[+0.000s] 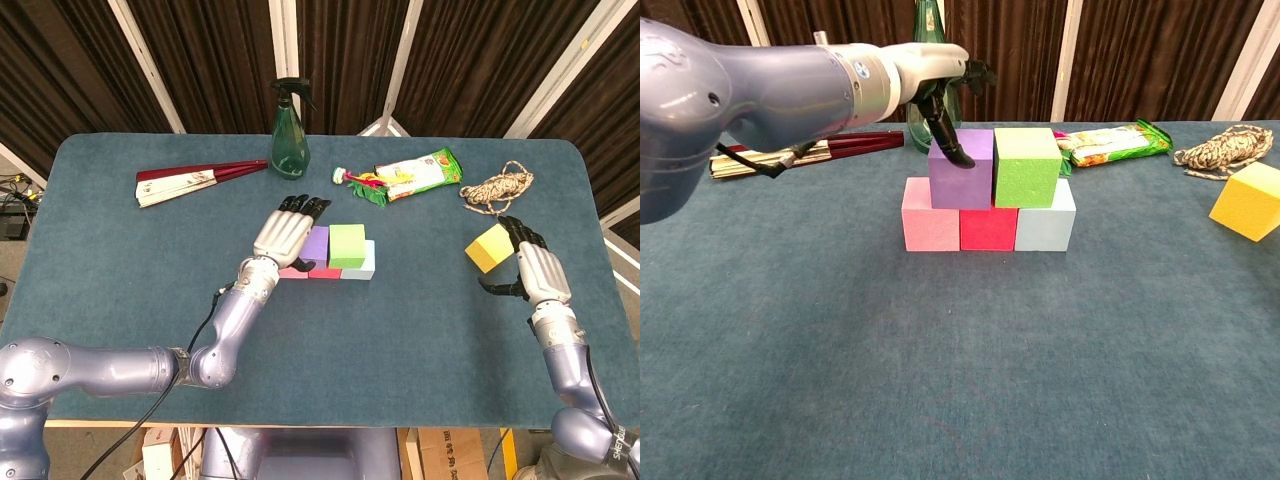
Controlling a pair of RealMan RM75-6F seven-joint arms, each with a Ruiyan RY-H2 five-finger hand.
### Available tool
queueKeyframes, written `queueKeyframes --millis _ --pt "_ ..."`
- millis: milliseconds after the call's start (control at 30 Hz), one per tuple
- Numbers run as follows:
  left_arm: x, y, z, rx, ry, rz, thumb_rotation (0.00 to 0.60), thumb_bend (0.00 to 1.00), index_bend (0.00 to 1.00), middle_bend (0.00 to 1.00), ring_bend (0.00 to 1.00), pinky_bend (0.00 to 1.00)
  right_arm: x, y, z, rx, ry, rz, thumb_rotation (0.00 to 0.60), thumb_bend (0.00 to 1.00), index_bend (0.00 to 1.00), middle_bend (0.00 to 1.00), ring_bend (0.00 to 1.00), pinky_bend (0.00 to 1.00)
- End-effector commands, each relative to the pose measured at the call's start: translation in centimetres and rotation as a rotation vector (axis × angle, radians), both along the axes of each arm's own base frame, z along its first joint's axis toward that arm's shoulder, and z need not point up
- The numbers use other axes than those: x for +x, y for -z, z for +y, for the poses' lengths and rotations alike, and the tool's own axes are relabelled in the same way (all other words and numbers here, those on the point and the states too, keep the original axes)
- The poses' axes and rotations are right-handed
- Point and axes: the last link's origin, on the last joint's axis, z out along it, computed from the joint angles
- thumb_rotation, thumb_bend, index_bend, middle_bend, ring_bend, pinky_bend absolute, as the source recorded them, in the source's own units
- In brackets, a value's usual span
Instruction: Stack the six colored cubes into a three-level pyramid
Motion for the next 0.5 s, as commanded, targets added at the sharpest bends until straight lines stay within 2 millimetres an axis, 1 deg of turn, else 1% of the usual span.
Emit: queueKeyframes --millis 33,500 --pt "0.21 0.17 0.02 0.003 0.003 -0.006 0.600 0.26 0.00 0.06 0.01 0.02 0.01 0.00 0.02 0.001 0.000 -0.001 0.600 0.27 0.00 0.00 0.00 0.01" --pt "0.47 0.77 0.18 0.001 -0.004 0.005 0.600 0.27 0.00 0.06 0.01 0.02 0.03 0.06 0.04 0.006 0.001 -0.008 0.600 0.27 0.00 0.00 0.00 0.01"
